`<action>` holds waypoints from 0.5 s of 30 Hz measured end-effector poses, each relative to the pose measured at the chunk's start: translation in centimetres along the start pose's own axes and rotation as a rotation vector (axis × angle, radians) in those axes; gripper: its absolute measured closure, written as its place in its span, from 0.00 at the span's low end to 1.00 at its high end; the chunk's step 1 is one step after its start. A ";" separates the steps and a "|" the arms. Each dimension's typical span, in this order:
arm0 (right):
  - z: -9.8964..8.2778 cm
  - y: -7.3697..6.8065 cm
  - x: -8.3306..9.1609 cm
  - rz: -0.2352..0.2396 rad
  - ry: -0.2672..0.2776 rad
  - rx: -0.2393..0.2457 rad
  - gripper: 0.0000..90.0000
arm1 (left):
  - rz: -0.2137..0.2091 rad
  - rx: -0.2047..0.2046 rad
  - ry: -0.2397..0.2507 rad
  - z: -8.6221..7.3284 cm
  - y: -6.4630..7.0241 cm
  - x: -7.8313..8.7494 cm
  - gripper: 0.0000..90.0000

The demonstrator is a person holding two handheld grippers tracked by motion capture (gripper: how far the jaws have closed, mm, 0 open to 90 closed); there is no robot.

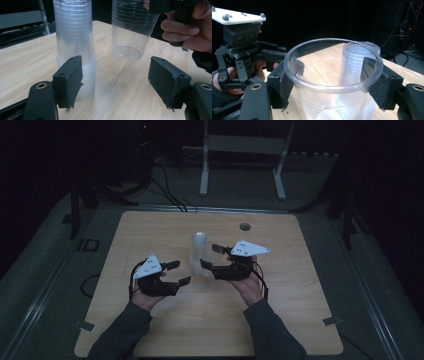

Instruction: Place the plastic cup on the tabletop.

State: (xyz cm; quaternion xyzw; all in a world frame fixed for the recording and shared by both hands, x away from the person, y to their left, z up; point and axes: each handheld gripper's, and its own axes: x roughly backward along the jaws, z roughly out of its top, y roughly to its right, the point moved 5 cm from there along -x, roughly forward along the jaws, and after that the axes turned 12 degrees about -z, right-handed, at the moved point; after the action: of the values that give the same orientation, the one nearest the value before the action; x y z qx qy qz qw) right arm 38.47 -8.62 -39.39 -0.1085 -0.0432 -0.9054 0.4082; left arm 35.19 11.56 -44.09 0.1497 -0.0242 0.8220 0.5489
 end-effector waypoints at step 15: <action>-0.2 0.3 0.2 -0.004 0.001 -0.007 0.32 | 0.001 -0.003 0.001 0.0 0.0 0.1 0.31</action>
State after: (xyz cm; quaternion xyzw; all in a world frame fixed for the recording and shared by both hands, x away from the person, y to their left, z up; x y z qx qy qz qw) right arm 38.50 -9.02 -39.49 -0.1095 -0.0402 -0.9065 0.4059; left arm 35.13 11.59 -44.03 0.1485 -0.0254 0.8223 0.5488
